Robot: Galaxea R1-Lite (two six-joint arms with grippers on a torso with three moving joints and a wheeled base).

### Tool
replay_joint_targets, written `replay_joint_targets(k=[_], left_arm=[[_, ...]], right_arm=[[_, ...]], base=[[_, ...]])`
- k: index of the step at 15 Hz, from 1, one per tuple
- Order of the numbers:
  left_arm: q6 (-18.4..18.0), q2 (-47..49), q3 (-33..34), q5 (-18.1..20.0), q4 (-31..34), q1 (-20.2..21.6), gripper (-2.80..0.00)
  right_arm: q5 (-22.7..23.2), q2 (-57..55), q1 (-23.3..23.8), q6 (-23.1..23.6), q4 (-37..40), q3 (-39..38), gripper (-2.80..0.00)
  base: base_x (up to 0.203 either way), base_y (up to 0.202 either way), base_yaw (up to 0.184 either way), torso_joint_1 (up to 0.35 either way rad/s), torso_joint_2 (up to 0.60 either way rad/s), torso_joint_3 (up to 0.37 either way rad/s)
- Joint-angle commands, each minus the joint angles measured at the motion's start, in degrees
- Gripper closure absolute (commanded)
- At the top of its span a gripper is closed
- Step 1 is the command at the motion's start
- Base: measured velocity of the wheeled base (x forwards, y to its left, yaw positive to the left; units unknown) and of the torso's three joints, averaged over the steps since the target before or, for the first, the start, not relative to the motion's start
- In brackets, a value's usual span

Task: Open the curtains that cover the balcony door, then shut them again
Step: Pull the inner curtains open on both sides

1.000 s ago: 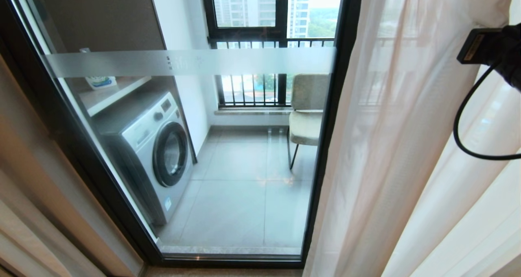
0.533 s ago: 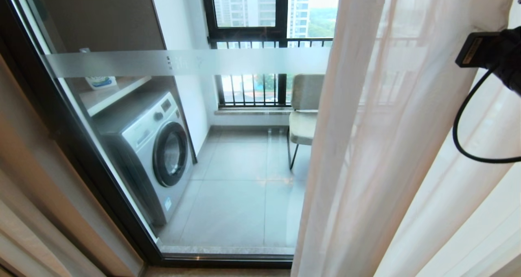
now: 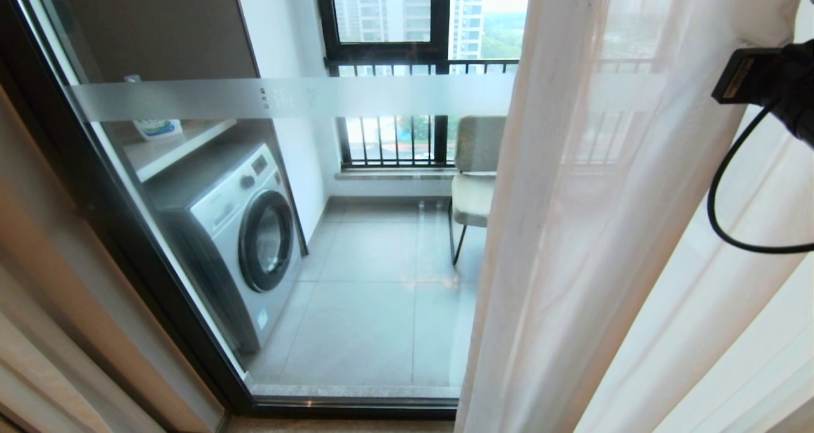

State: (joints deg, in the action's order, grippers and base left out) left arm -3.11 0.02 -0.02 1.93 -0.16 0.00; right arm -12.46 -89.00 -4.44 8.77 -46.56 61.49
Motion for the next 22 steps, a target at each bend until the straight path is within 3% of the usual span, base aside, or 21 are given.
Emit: replay_joint_targets(k=[1,22], left_arm=[[-0.06,-0.02,0.02,0.01,-0.02,0.00,0.00],[-0.06,-0.02,0.02,-0.26,-0.02,0.00,0.00]], right_arm=[[-0.11,0.29,-0.05,0.11,-0.25,-0.13,0.00],[-0.11,1.11,-0.05,0.20,-0.29,-1.12,0.00]], base=[[0.000,0.000,0.000,0.000,0.00,0.000],[0.000,0.000,0.000,0.000,0.00,0.000]])
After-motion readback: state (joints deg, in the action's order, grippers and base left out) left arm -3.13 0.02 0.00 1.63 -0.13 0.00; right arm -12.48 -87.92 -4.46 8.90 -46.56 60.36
